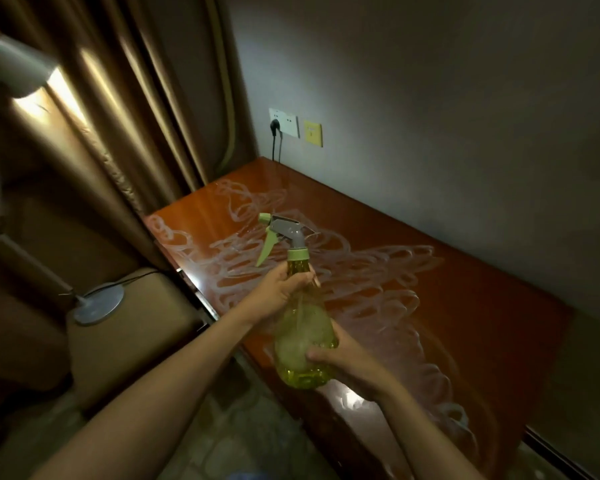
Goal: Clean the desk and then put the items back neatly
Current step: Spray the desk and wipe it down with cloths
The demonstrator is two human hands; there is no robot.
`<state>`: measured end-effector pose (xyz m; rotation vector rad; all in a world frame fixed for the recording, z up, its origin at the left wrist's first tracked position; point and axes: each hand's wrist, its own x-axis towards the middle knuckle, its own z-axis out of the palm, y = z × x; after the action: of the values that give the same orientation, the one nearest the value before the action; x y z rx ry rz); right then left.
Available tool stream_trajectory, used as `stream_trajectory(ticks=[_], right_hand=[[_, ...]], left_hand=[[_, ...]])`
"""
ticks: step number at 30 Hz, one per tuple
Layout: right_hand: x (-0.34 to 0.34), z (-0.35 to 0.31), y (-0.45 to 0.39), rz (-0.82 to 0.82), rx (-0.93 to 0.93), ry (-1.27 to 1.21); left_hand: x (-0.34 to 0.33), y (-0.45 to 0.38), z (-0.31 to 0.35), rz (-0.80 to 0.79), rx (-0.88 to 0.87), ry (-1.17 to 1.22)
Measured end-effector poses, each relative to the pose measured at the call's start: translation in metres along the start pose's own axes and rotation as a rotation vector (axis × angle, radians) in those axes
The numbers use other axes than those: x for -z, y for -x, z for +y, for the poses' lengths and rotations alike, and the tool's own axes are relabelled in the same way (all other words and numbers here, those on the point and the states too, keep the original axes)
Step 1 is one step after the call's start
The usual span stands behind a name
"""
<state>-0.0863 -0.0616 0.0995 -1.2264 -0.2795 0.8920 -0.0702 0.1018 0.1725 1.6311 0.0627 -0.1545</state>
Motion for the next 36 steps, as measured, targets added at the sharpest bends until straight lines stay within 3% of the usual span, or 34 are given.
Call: stream_trajectory(ticks=[8, 17, 27, 30, 33, 36], right_hand=[[-0.034, -0.02, -0.097, 0.268, 0.079, 0.096], [-0.1, -0.059, -0.212, 0.356, 0.131, 0.117], [-0.092, -0.068, -0.241, 0.497, 0.126, 0.143], [-0.088, -0.067, -0.24, 0.668, 0.161, 0.191], [-0.077, -0.072, -0.231, 0.832, 0.156, 0.13], [-0.067, -0.076, -0.222, 0.882, 0.115, 0.226]], left_hand=[[0.083, -0.066, -0.008, -0.204, -0.044, -0.007], [0.203, -0.125, 0.007, -0.398, 0.014, -0.092], [0.215, -0.16, -0.009, -0.666, 0.036, -0.25], [0.207, -0.164, -0.011, -0.665, 0.042, -0.397], [0.217, -0.176, -0.017, -0.642, -0.011, -0.711], [0.228, -0.183, -0.024, -0.564, -0.013, -0.976]])
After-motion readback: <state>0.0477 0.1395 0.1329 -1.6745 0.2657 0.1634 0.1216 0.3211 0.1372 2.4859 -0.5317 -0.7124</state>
